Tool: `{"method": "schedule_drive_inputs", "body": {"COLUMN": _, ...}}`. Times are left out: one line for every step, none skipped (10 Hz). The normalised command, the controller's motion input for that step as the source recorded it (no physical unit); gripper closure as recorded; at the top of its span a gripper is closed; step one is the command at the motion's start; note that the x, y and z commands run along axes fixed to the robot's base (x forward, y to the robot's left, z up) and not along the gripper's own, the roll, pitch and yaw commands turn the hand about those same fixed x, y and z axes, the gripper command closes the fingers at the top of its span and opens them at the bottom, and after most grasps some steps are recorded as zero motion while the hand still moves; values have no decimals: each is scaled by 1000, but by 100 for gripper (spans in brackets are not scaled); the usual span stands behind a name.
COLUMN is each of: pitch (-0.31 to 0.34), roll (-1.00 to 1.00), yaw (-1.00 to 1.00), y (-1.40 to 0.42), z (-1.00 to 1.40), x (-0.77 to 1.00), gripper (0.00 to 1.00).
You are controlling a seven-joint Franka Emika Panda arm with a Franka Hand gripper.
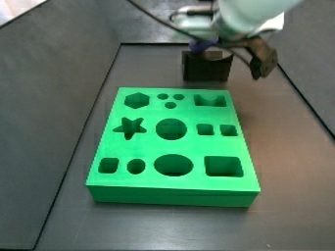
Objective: Pick up the round object. Move up. Place the round object on the fixture. Regrasp the round object. Move to above the board. Insert the round object.
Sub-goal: Move to above the board.
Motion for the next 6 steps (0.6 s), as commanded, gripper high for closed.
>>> {"method": "schedule_drive_inputs", "body": {"pitch": -38, "roll": -55, "yaw": 82, "y": -15, "z": 1000, "x": -111, "gripper": 100}}
{"method": "schedule_drive_inputs", "body": {"pitch": -47, "roll": -38, "yaw": 49, "y": -15, "z": 1000, "x": -108, "gripper": 100}}
{"method": "schedule_drive_inputs", "body": {"pitch": -44, "roll": -35, "yaw": 25, "y": -14, "z": 1000, "x": -108, "gripper": 100}}
{"method": "schedule_drive_inputs", "body": {"pitch": -36, "roll": -34, "yaw": 0, "y": -14, "z": 1000, "x": -105, "gripper": 100}}
{"method": "schedule_drive_inputs", "body": {"pitch": -25, "roll": -37, "yaw": -14, "y": -14, "z": 1000, "x": -105, "gripper": 100}}
{"method": "schedule_drive_inputs", "body": {"pitch": -8, "roll": -38, "yaw": -24, "y": -14, "z": 1000, "x": -104, "gripper": 100}}
